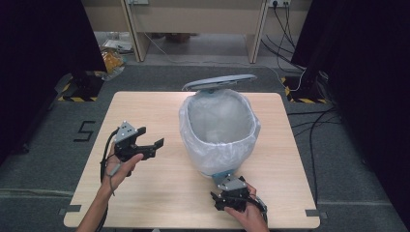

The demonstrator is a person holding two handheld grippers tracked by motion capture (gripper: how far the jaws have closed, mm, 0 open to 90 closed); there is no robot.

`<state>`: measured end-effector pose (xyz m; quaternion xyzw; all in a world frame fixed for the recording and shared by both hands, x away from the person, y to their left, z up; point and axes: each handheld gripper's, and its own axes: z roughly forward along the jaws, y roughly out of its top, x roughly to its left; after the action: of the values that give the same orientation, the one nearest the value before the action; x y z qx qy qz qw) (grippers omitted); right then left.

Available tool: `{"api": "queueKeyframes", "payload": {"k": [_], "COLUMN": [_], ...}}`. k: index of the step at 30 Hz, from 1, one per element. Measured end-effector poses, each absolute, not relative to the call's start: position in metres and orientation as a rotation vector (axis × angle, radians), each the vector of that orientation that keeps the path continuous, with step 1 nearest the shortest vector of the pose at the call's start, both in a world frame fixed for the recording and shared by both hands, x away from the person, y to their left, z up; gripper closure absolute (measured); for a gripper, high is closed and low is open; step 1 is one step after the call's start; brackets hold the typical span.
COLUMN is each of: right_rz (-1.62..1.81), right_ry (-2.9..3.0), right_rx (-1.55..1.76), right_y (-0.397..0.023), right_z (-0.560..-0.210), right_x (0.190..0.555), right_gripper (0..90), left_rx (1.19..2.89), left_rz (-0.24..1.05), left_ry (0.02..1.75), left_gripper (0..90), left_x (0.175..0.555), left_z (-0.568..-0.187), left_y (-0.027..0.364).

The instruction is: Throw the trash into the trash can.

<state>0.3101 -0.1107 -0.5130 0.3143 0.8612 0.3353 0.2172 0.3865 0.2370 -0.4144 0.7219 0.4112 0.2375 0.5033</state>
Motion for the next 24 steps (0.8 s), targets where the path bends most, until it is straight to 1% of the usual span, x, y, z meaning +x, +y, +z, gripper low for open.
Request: {"api": "queueKeyframes", "payload": {"k": [6, 9, 13, 24], "right_rz": [0.931, 0.929, 0.931, 0.934], "right_ry": [2.384, 2.385, 2.383, 2.388], "right_rx": [0.875, 0.867, 0.874, 0.865], "right_y": [-0.111, -0.111, -0.111, -0.111], "right_z": [-0.513, -0.513, -0.513, -0.513], "right_x": [0.310, 0.310, 0.310, 0.310], "right_gripper": [21.6, 21.6, 21.6, 21.6], "left_rx": [1.779, 1.823, 1.844, 1.927], "left_rz": [0.574, 0.575, 0.534, 0.512], "left_ry": [1.021, 1.028, 1.071, 1.123], "left_gripper": [15.6, 15.6, 15.9, 15.9], "left_x": [0.385, 0.386, 0.392, 0.388], "left_z": [-0.442, -0.459, -0.481, -0.508], "left_y": [0.239, 0.239, 0.245, 0.253]}}
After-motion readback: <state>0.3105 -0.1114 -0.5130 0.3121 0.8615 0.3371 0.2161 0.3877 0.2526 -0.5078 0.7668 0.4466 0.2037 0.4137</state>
